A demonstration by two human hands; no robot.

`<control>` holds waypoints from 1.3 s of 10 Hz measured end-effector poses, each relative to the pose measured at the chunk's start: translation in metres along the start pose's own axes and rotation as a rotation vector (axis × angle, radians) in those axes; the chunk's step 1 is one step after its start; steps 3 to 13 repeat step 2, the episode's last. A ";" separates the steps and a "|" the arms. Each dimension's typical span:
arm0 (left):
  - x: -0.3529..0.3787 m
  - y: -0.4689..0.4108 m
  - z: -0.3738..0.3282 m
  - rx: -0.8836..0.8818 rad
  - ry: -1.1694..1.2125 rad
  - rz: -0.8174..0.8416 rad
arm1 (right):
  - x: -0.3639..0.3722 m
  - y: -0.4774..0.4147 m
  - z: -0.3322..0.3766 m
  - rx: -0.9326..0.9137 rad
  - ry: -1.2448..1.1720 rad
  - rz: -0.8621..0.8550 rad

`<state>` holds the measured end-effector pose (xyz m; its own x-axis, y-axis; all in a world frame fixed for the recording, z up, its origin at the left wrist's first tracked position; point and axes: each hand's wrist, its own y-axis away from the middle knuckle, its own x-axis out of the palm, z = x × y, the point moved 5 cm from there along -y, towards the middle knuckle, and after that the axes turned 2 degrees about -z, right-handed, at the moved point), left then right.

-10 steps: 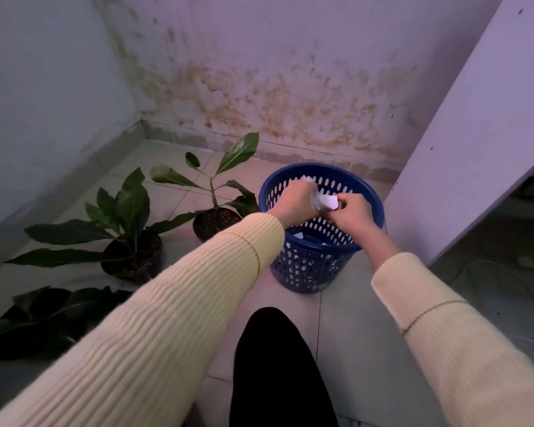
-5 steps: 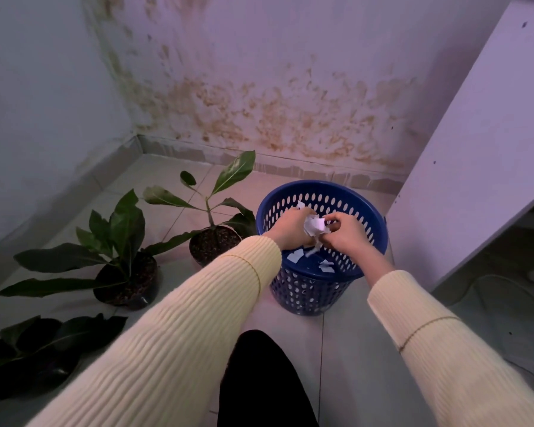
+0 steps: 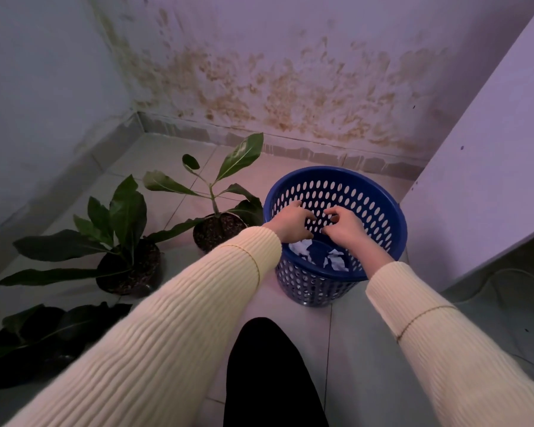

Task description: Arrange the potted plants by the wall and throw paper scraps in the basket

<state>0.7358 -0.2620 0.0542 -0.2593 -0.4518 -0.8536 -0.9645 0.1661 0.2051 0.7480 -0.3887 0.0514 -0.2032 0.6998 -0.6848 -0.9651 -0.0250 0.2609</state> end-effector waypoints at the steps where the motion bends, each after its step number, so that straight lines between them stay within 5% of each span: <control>1: -0.006 0.005 0.008 0.007 0.013 -0.037 | 0.008 0.002 0.003 0.005 -0.020 0.037; 13: -0.020 0.011 0.014 0.023 0.030 -0.126 | 0.012 0.000 0.007 -0.011 -0.050 0.049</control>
